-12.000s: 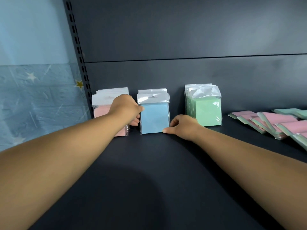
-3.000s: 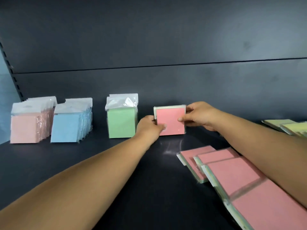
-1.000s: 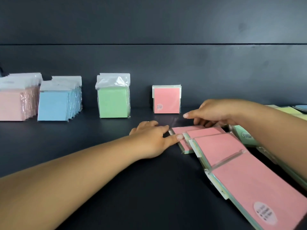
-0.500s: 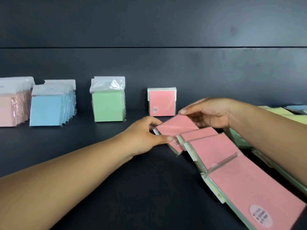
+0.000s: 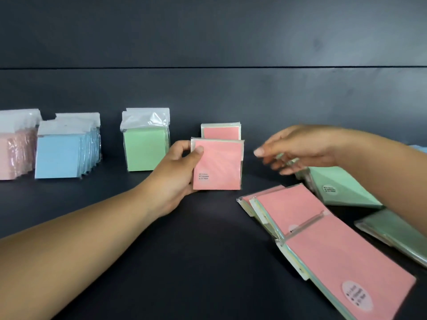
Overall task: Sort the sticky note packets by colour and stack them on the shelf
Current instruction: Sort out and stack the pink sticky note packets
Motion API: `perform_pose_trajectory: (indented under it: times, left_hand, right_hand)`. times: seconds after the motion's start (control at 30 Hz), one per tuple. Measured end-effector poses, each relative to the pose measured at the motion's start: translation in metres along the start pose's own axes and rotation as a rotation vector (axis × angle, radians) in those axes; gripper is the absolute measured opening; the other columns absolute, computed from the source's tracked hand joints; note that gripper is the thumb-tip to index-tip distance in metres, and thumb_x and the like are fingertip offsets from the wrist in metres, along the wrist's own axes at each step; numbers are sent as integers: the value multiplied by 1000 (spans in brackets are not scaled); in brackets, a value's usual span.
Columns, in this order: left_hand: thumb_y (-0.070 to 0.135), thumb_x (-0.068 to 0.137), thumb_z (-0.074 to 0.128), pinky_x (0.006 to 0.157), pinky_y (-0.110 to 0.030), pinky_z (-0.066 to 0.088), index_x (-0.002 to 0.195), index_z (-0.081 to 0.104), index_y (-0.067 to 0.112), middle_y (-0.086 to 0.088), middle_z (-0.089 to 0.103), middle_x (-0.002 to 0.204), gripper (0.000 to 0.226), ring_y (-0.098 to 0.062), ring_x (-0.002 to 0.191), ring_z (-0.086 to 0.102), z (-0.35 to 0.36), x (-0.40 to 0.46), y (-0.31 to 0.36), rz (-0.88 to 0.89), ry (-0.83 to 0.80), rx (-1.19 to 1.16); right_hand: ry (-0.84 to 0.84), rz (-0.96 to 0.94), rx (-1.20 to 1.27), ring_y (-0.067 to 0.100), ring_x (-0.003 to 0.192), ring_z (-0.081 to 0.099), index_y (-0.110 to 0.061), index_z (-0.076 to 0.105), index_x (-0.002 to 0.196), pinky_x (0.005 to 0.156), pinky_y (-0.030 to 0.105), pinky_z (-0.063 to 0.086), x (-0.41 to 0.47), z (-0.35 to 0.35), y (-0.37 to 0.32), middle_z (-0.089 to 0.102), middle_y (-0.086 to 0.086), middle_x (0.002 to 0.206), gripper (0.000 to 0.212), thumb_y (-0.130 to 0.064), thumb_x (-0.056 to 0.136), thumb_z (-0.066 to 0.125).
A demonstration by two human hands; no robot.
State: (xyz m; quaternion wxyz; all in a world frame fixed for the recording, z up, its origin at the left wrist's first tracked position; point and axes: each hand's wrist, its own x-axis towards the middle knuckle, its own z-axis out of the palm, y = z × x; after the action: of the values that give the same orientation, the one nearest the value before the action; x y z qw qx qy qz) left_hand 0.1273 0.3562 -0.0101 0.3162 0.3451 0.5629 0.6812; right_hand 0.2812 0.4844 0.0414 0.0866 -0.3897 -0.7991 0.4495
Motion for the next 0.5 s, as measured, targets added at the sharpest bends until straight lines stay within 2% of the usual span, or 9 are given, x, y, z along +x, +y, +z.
perform_pose_trajectory:
  times: [0.1,0.17,0.27,0.37,0.5]
  left_hand:
    - [26,99,39,64,-36,55,90,47,28,3,61,95,12,-15,85,63,-2,1,0,23,21,-19]
    - [27,99,38,65,-40,55,90,46,28,1,61,97,12,-18,87,64,-2,0,1,10,15,-40]
    - [27,99,39,62,-39,56,90,47,28,3,61,92,12,-16,82,63,0,-2,0,7,7,-22]
    - [28,99,39,59,-38,58,90,47,28,4,62,88,12,-14,78,64,0,-4,0,4,-9,-21]
    - [29,99,39,57,-35,58,89,47,29,5,63,88,12,-14,77,65,-4,-2,-2,8,4,-17]
  right_hand:
    - [-91,164,-268,15,62,50,-8,63,89,55,21,44,-8,-4,9,60,4,78,32,-38,82,63]
    - [-94,168,-350,17,64,52,-9,64,88,55,22,44,-9,-1,13,61,2,74,33,-41,81,64]
    - [-91,151,-441,15,68,55,-12,66,86,59,22,44,-10,5,11,60,-1,72,30,-41,79,67]
    - [-115,170,-449,18,75,55,-7,67,99,64,23,46,-11,8,10,60,3,80,37,-38,79,68]
    - [-118,214,-348,17,65,59,-8,65,82,60,22,51,-7,9,8,63,4,70,19,-26,78,71]
